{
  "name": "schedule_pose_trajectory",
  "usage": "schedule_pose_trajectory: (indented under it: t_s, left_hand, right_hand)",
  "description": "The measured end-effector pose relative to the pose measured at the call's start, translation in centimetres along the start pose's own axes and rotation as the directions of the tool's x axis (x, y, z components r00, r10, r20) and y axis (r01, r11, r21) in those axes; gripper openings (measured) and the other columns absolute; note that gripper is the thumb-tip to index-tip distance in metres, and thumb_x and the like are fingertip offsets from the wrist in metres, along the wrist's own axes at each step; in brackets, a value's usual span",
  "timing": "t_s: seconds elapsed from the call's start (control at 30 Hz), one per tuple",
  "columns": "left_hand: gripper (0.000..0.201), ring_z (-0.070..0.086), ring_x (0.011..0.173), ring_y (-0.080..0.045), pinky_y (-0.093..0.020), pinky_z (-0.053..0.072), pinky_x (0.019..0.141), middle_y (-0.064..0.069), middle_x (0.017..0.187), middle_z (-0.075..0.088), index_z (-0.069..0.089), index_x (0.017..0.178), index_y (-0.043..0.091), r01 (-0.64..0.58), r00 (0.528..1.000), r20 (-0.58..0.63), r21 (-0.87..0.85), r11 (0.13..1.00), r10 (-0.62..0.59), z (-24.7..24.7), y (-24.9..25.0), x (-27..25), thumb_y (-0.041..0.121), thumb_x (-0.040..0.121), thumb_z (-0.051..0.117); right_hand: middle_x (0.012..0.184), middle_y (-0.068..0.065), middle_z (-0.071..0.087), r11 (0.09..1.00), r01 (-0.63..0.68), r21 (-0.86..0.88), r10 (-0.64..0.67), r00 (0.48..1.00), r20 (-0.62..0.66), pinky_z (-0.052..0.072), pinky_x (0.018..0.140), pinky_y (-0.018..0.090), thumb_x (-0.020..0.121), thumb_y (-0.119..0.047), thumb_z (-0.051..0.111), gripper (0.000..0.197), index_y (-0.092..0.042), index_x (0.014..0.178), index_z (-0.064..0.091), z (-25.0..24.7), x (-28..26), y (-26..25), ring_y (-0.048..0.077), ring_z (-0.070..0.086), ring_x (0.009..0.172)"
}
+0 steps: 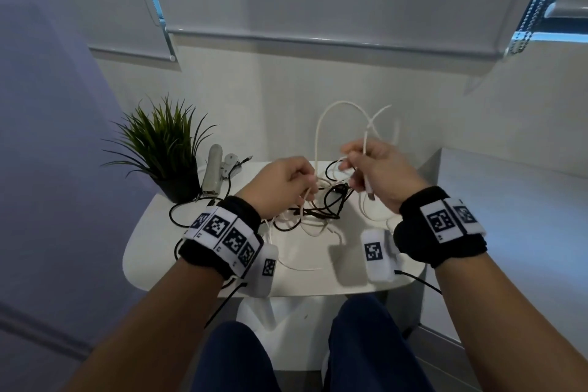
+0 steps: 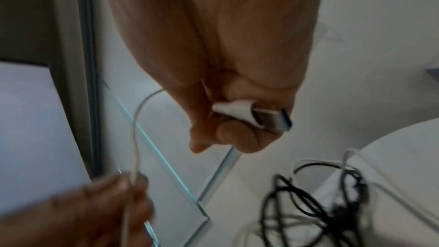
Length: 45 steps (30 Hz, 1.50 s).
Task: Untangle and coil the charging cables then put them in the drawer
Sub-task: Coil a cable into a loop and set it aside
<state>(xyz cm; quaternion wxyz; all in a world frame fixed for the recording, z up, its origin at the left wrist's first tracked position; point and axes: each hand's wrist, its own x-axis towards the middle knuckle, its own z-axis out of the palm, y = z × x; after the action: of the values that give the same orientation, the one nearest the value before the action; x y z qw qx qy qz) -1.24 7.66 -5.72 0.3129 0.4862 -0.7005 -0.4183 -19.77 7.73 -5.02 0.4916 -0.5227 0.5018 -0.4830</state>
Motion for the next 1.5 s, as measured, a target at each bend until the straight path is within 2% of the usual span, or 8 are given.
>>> schedule_pose_trajectory:
  t_s: [0.13, 0.33, 0.47, 0.6, 0.8, 1.07, 1.37, 1.5]
  left_hand:
    - [0.019, 0.066, 0.075, -0.018, -0.022, 0.054, 0.065, -0.006, 0.079, 0.065, 0.053, 0.080, 0.014, -0.113, 0.985, -0.147, -0.162, 0.980, 0.089, -0.5, 0.8, 0.4, 0.006, 0.097, 0.047]
    - [0.021, 0.067, 0.072, -0.015, -0.020, 0.053, 0.064, -0.006, 0.078, 0.065, 0.052, 0.080, 0.012, -0.253, 0.950, -0.257, -0.290, 0.923, 0.179, -0.9, 2.5, 0.5, 0.002, 0.097, 0.045]
    - [0.017, 0.065, 0.074, -0.012, -0.020, 0.054, 0.069, -0.005, 0.083, 0.065, 0.055, 0.088, 0.014, -0.207, 0.959, -0.258, -0.340, 0.918, 0.120, -2.2, 2.3, 0.6, 0.005, 0.098, 0.044]
    - [0.008, 0.063, 0.078, -0.011, -0.018, 0.050, 0.072, 0.004, 0.087, 0.066, 0.059, 0.097, 0.020, -0.005, 0.989, -0.148, 0.070, 0.998, 0.016, -2.4, 0.1, 0.6, 0.014, 0.093, 0.057]
    - [0.034, 0.057, 0.107, -0.017, -0.033, 0.047, 0.093, 0.002, 0.116, 0.061, 0.059, 0.116, 0.022, 0.079, 0.988, 0.061, 0.594, 0.800, -0.143, 0.0, -2.9, 1.5, 0.027, 0.084, 0.064]
    - [0.014, 0.056, 0.082, -0.019, -0.022, 0.038, 0.062, 0.000, 0.086, 0.060, 0.063, 0.092, 0.013, 0.064, 0.998, -0.046, 0.632, 0.773, -0.045, -1.1, -1.7, 1.8, 0.009, 0.086, 0.052]
    - [0.013, 0.059, 0.088, -0.014, -0.025, 0.031, 0.081, 0.005, 0.078, 0.062, 0.069, 0.087, 0.020, 0.154, 0.985, -0.165, 0.726, 0.671, -0.047, -3.2, -2.1, 0.1, 0.018, 0.088, 0.056]
    - [0.014, 0.062, 0.092, -0.023, -0.030, 0.046, 0.081, 0.005, 0.072, 0.054, 0.058, 0.073, 0.021, 0.209, 0.978, -0.142, 0.737, 0.642, -0.154, -3.9, -2.8, 0.5, 0.012, 0.084, 0.057]
  right_hand:
    - [0.061, -0.001, 0.048, 0.943, -0.023, -0.332, 0.095, 0.974, 0.203, 0.030, 0.038, 0.013, 0.088, -0.009, 0.063, 0.011, -0.018, 0.093, 0.064, 1.2, -0.6, 2.6, -0.001, 0.039, 0.036]
    - [0.073, 0.000, 0.061, 0.952, 0.071, -0.297, 0.000, 0.973, 0.231, 0.043, 0.071, 0.032, 0.077, -0.022, 0.077, 0.006, -0.025, 0.079, 0.071, 3.2, -0.2, 4.3, 0.015, 0.051, 0.069]
    - [0.078, 0.000, 0.064, 0.957, 0.125, -0.260, -0.066, 0.973, 0.222, 0.042, 0.073, 0.024, 0.082, -0.014, 0.071, 0.010, -0.020, 0.074, 0.069, 2.9, 0.1, 3.6, 0.012, 0.053, 0.073]
    - [0.064, -0.016, 0.062, 0.967, 0.142, -0.214, -0.096, 0.973, 0.210, 0.041, 0.061, 0.017, 0.087, -0.009, 0.065, 0.022, -0.018, 0.067, 0.061, 2.5, 0.3, 3.5, 0.004, 0.049, 0.059]
    - [0.076, 0.004, 0.061, 0.978, 0.123, -0.168, -0.087, 0.974, 0.210, 0.036, 0.047, 0.011, 0.092, -0.006, 0.056, 0.020, -0.013, 0.074, 0.059, 2.2, 0.0, 3.2, 0.006, 0.049, 0.050]
    - [0.068, -0.001, 0.058, 0.990, 0.040, -0.137, -0.029, 0.997, 0.078, 0.029, 0.038, 0.016, 0.099, -0.012, 0.043, 0.023, -0.019, 0.080, 0.053, 0.1, 0.3, 2.8, 0.007, 0.045, 0.046]
    - [0.055, -0.001, 0.038, 0.997, 0.020, 0.072, -0.003, 0.974, -0.227, 0.035, 0.050, 0.026, 0.101, -0.013, 0.035, 0.027, -0.021, 0.083, 0.054, -2.4, 1.4, 3.1, 0.010, 0.046, 0.039]
    - [0.048, -0.007, 0.037, 0.990, 0.044, 0.137, -0.008, 0.967, -0.254, 0.045, 0.048, 0.027, 0.101, -0.016, 0.035, 0.027, -0.022, 0.083, 0.054, -2.6, 1.2, 2.3, 0.011, 0.039, 0.039]
